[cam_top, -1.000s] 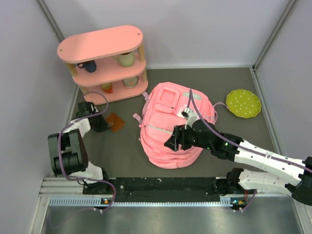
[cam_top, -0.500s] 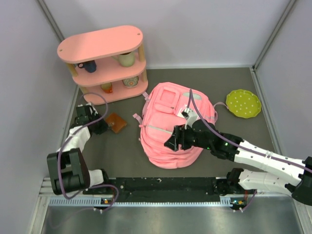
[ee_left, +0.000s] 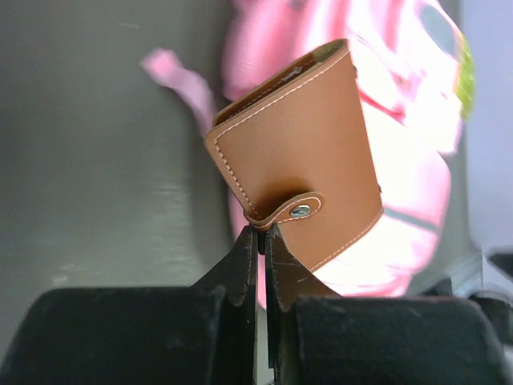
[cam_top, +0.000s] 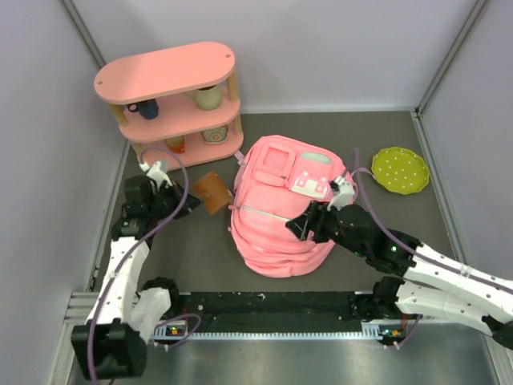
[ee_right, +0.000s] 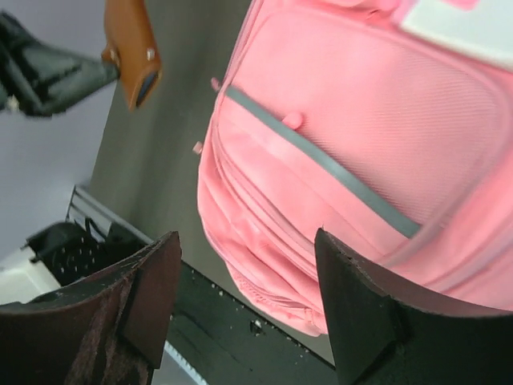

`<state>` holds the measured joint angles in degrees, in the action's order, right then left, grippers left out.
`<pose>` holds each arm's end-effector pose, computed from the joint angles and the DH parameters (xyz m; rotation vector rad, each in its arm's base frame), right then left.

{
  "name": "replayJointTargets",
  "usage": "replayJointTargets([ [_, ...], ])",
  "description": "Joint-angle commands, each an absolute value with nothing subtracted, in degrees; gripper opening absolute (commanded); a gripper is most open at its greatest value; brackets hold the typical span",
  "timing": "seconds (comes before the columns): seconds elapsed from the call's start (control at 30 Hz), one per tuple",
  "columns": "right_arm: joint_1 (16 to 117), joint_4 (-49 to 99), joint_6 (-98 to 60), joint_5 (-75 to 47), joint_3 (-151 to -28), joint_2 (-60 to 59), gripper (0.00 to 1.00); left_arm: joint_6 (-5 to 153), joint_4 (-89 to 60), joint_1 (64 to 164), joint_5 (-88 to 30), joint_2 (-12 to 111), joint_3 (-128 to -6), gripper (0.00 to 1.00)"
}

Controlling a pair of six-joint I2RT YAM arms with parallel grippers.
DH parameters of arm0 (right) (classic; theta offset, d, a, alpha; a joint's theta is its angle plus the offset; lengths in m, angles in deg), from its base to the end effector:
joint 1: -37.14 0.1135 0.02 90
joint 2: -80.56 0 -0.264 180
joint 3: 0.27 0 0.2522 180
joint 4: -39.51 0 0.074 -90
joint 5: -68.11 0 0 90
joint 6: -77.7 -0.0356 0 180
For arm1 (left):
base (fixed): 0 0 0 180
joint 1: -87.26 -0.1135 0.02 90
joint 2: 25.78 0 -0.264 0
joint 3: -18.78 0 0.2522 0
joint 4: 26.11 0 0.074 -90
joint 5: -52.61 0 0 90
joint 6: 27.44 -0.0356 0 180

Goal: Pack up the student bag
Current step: Adjust the personal item at the center of the board.

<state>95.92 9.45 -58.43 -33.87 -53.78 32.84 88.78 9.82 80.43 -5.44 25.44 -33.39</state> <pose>0.1061 0.1608 0.2895 -0.0905 2.1178 0.9481 0.1931 0.0042 0.2637 -0.3057 2.1628 -0.7991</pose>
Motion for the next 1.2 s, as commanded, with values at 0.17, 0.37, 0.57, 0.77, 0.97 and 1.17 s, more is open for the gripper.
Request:
replayJointTargets([
  [0.17,96.28,5.71,-65.91,-49.92,-50.07,44.08,0.77,97.45,4.1,107.09,-4.42,17.73,-26.36,0.0],
  [0.37,96.2,6.67,-67.84,-45.54,-49.72,39.53,0.77,103.25,-4.87,117.22,-9.87,24.75,-25.03,0.0],
  [0.57,96.2,9.74,-66.79,-38.26,-50.33,35.04,0.77,103.43,-6.37,120.13,-11.02,33.71,-27.49,0.06],
  [0.77,96.2,13.35,-65.74,-28.51,-51.12,28.8,0.78,104.66,-9.09,121.01,-10.23,33.9,-25.74,0.35],
  [0.97,96.28,18.88,-68.54,-22.86,-49.54,23.17,0.75,106.59,-13.83,121.36,-7.77,32.67,-22.4,0.47],
  [1.17,96.2,24.34,-69.25,-19.7,-48.14,20.89,0.62,107.21,-14.99,122.07,-6.71,33.02,-21.34,0.48],
])
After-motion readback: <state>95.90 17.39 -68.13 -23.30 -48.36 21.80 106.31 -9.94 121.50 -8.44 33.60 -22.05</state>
